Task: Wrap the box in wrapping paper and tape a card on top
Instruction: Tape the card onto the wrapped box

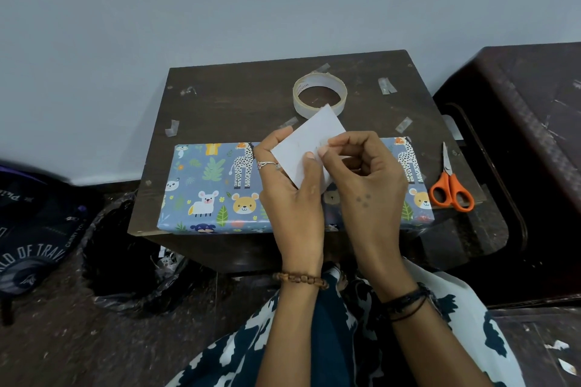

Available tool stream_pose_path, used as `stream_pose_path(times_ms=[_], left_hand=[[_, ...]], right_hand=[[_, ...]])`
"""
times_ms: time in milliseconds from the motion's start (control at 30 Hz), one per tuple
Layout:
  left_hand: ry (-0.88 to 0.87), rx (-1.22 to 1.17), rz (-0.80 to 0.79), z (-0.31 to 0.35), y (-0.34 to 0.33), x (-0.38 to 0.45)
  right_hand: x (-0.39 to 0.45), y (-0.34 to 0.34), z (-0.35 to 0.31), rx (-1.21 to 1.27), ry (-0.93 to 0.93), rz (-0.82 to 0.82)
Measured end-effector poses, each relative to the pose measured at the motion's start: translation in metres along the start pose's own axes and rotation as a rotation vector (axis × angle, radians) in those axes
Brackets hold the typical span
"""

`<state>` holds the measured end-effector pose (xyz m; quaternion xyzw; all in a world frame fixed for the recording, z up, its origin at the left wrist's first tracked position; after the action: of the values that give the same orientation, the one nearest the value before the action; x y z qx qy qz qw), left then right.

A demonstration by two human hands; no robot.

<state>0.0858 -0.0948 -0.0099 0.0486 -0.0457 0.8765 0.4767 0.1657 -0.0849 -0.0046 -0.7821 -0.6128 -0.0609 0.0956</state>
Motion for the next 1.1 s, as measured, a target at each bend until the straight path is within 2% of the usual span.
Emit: stream_pose_path(times_ms=[267,567,867,933,1100], left_hand=[[0.005,-0.061,-0.060,-0.002,0.001,0.001],[-0.002,-0.085,-0.049,0.000,0.000,0.000],[0.001,-0.099,-0.045,-0.002,0.001,0.001],[-0.002,-0.087,-0.047,-0.003,0.001,0.000],[0.024,-0.081,-0.105,-0.005,-0.001,-0.001]], right_hand=[[-0.001,-0.003,-0.001,-0.032,0.061,0.049],[0.001,-0.001,0.004,0.028,-0.028,0.047],[0.014,0.008,0.004,0.084,-0.112,-0.044],[0.014,0.009,0.004,0.003,-0.062,-0.044],[0.008,0.003,0.004,-0.324,0.195,0.022]])
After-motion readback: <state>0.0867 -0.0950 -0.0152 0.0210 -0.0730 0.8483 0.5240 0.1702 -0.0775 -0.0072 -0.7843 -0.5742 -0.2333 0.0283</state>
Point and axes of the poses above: each hand's wrist, its own x-axis towards the middle knuckle, its own y-axis out of the back of the hand, z = x × y, the point moved 3 cm from there along x, towards the middle knuckle, and after that the axes turned 10 degrees about x, right-handed, at the moved point
